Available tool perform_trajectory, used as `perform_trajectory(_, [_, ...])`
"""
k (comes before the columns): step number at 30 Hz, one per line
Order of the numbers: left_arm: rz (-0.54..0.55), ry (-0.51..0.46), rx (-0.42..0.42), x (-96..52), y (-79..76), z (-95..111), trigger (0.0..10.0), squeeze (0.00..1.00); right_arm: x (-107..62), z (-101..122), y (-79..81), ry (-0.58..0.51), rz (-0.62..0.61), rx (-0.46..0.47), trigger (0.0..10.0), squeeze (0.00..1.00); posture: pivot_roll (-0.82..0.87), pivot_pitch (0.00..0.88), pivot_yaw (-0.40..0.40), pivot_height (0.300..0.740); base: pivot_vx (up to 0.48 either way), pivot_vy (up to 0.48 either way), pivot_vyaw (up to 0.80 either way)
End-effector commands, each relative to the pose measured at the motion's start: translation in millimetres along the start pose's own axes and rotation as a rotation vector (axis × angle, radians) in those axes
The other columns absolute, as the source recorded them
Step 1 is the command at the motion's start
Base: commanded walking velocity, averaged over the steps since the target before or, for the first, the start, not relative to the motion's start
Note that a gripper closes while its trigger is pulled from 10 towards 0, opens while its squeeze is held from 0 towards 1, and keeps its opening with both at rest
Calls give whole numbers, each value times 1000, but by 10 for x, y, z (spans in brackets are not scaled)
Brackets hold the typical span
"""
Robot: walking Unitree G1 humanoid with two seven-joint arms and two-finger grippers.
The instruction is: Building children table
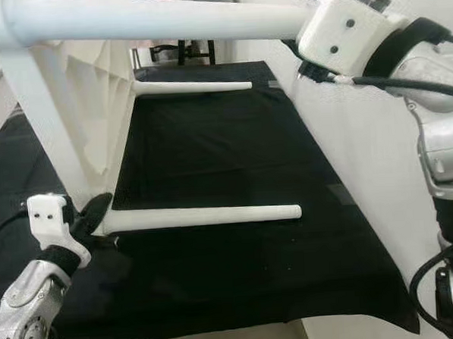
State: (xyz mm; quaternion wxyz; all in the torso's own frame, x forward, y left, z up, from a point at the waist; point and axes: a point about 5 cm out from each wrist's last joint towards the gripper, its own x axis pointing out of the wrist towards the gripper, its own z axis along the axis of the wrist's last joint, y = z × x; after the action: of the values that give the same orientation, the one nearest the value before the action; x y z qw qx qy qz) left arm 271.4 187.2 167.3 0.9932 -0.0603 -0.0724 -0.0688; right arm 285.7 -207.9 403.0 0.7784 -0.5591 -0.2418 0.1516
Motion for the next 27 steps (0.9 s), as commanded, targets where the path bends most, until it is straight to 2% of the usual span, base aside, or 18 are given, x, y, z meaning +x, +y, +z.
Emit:
perform_trajectory(1, [36, 9, -3, -3, 111, -33, 10000, 0, 16, 29, 46, -27, 12, 36, 0, 0, -92, 130, -71, 740, 0, 0, 0])
perform_trajectory(5, [87, 13, -32, 109, 269, -96, 10000, 0, 14, 47, 99, -35, 37, 55, 0, 0, -102, 130, -74, 740, 0, 0, 0])
perform_trajectory(6, [87, 13, -32, 109, 269, -96, 10000, 0, 14, 47, 99, -35, 37, 55, 0, 0, -102, 130, -74, 740, 0, 0, 0])
perform_trajectory(9, [148, 29, -41, 263, 437, -181, 10000, 0, -3, 77, 132, -56, 70, 72, 0, 0, -118, 137, -79, 740, 0, 0, 0])
perform_trajectory(15, [173, 22, -35, 372, 512, -173, 10000, 0, -24, 100, 146, -73, 97, 84, 0, 0, -122, 149, -82, 740, 0, 0, 0])
perform_trajectory(20, [160, -3, -8, 487, 556, -76, 10000, 0, -56, 99, 166, -75, 120, 94, 0, 0, -126, 162, -83, 740, 0, 0, 0])
perform_trajectory(24, [91, -29, -17, 659, 550, 52, 10000, 0, -78, 111, 155, -79, 132, 91, 0, 0, -132, 179, -81, 740, 0, 0, 0])
perform_trajectory(27, [65, -33, -24, 727, 540, 104, 10000, 0, -84, 127, 150, -89, 136, 93, 0, 0, -137, 185, -79, 740, 0, 0, 0])
